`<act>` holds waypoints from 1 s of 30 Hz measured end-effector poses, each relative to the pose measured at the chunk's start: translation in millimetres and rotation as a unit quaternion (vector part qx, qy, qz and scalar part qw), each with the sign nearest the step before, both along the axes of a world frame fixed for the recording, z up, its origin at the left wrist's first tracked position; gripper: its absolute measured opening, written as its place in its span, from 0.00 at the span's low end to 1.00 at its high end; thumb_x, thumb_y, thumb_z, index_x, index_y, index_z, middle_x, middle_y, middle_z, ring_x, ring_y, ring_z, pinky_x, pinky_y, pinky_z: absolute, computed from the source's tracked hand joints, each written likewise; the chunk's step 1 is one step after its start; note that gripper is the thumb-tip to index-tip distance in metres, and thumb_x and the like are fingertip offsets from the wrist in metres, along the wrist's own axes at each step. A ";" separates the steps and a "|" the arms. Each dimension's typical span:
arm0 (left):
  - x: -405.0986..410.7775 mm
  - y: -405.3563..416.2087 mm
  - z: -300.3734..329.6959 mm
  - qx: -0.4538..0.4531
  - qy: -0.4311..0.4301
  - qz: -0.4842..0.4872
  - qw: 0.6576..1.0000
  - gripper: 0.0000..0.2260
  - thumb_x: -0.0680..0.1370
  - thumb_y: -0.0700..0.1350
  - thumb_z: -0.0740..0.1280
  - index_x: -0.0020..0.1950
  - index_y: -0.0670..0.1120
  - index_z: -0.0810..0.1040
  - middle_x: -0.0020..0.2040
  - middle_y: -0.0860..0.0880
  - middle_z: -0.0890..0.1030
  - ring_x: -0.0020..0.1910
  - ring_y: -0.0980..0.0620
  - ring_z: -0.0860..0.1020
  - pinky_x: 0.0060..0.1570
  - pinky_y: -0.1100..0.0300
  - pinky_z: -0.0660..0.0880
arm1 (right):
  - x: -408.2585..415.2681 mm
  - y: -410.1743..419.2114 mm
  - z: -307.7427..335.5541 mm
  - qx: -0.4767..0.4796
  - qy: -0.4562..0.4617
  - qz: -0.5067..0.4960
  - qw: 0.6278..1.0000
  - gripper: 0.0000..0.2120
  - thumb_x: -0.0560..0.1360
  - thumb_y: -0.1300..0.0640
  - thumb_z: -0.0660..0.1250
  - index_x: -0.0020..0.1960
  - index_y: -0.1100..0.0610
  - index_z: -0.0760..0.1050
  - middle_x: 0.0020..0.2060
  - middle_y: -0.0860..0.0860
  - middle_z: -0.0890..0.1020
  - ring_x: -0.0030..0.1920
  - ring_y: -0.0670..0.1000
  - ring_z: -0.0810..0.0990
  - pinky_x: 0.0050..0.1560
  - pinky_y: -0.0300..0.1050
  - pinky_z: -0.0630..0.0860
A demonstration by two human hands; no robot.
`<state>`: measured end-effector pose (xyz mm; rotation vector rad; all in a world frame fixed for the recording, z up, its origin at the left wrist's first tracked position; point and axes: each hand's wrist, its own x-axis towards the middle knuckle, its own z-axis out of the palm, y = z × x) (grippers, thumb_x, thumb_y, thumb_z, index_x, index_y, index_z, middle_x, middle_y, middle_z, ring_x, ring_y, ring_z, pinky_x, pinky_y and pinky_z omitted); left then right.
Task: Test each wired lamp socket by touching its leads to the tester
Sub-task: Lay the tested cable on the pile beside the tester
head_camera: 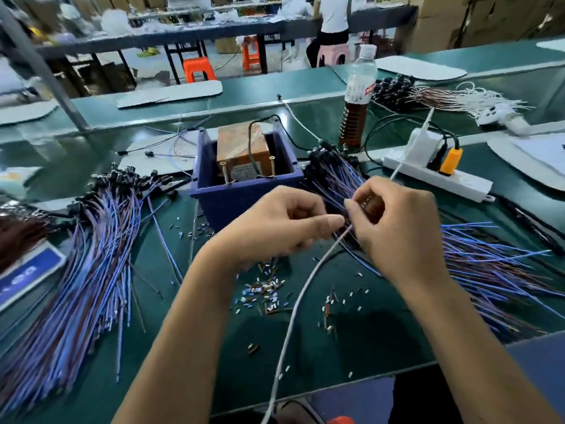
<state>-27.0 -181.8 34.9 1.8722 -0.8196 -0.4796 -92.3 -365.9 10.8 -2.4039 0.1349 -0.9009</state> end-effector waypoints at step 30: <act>68.9 184.9 -77.9 0.285 -0.228 0.606 0.707 0.14 0.77 0.51 0.64 0.52 0.43 0.84 0.58 0.42 0.77 0.62 0.39 0.70 0.64 0.51 0.65 | 124.8 260.4 -38.5 0.142 0.329 0.207 0.910 0.15 0.83 0.53 0.64 0.42 0.62 0.78 0.40 0.61 0.83 0.41 0.63 0.82 0.43 0.54 0.81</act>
